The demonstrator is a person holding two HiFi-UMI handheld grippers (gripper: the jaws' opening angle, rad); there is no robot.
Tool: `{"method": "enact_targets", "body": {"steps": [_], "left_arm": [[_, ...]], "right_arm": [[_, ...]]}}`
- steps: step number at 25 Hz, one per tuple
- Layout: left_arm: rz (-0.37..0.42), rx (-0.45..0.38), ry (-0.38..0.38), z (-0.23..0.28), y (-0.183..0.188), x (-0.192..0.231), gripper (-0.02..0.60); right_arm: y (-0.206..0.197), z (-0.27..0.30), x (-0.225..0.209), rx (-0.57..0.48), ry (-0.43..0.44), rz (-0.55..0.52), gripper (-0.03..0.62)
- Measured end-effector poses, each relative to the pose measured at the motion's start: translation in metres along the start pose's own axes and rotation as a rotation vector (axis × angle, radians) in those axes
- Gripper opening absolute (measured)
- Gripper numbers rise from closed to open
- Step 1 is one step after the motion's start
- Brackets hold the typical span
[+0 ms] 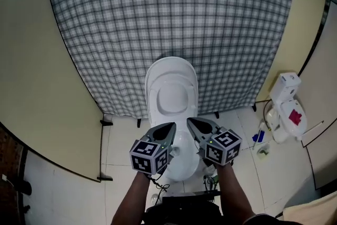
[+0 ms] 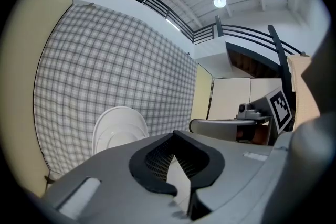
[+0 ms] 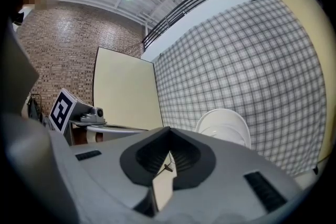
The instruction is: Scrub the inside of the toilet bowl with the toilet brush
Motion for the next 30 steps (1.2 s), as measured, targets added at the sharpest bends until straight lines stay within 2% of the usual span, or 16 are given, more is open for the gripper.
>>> {"method": "enact_targets", "body": {"steps": [3,8,24,30], "left_arm": [[-0.009,0.0,0.002,0.003,0.001,0.0,0.008],[-0.013,0.019,0.003,0.001,0.019,-0.018,0.008],[0.028,-0.001,0.0,0.008,0.013,-0.006,0.008],[0.029,0.011,0.002,0.003,0.022,-0.011,0.008]], "right_arm": [[-0.004,0.001,-0.002,0.025,0.003,0.003,0.006],[0.015,-0.014,-0.001,0.038,0.008,0.013,0.006],[0.01,-0.003,-0.003,0.023,0.03,-0.043,0.006],[0.021,-0.006,-0.002,0.029,0.027,-0.041,0.006]]}}
Point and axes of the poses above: the fingertips, and each gripper's own axes: z forward along the fingers, x to its left, y out of its top, the point moved 1 cm from there along -z, backward along the fingers, and after that the axes turned 4 degrees about -z, right-handed, at the moved point
